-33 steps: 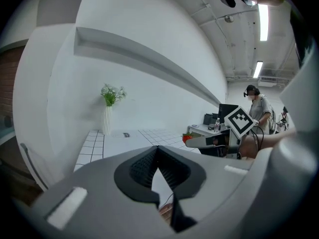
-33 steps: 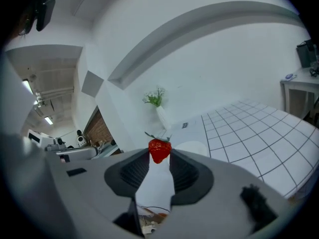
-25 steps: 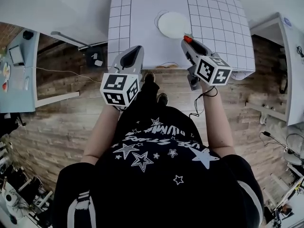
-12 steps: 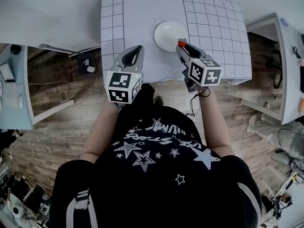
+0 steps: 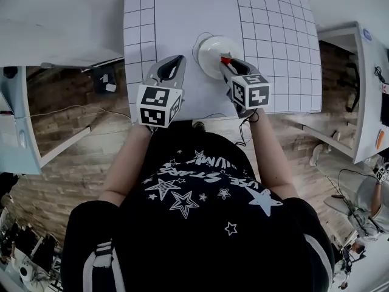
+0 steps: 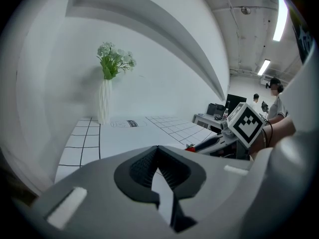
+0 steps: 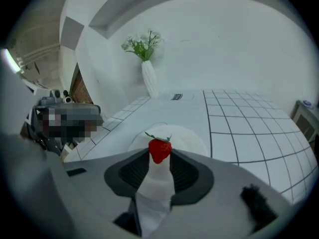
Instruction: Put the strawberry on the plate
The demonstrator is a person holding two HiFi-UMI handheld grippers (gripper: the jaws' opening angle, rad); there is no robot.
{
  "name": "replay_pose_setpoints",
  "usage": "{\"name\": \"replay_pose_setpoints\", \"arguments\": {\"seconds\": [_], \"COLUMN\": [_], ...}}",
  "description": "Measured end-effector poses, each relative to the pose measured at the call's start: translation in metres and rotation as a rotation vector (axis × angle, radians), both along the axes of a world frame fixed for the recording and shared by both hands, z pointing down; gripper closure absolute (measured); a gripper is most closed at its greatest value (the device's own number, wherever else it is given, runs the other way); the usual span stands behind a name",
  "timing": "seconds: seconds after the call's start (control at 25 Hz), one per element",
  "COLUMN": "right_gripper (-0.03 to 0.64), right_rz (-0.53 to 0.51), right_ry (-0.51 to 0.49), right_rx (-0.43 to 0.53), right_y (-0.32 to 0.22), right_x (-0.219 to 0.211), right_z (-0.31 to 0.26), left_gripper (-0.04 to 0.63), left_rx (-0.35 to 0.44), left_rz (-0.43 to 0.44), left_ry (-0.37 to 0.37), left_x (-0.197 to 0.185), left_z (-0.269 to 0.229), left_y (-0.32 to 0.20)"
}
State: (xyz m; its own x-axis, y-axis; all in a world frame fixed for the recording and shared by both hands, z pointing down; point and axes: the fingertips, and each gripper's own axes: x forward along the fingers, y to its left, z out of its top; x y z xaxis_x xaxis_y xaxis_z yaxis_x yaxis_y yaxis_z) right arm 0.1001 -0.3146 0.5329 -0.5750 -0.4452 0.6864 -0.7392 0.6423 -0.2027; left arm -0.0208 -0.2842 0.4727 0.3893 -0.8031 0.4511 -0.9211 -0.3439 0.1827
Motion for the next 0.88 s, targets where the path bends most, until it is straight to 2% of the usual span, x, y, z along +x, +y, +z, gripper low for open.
{"name": "replay_pose_setpoints", "arguments": {"seconds": [0.12, 0.36, 0.6, 0.88], "right_gripper": [0.482, 0.482, 0.48, 0.463], "right_rz": [-0.026, -0.067, -0.063, -0.029], "right_ry": [0.062, 0.12, 0.18, 0.156], "right_rx": [0.001, -0.013, -0.025, -0.023], "right_y": [-0.006, -0.008, -0.011, -0.004], "right_x": [-0.003, -0.012, -0.009, -0.006], "right_z": [0.008, 0.017, 0.026, 0.022], "left_gripper": [0.586, 0.586, 0.586, 0.586], "left_rx": [-0.006, -0.025, -0.038, -0.04], "left_rz": [0.002, -0.005, -0.005, 0.021], "left_ry": [0.011, 0.026, 0.038, 0.036], "left_x": [-0.002, -0.013, -0.017, -0.011], "left_z": [0.002, 0.007, 0.011, 0.01], "left_y": [-0.01, -0.018, -0.019, -0.013]}}
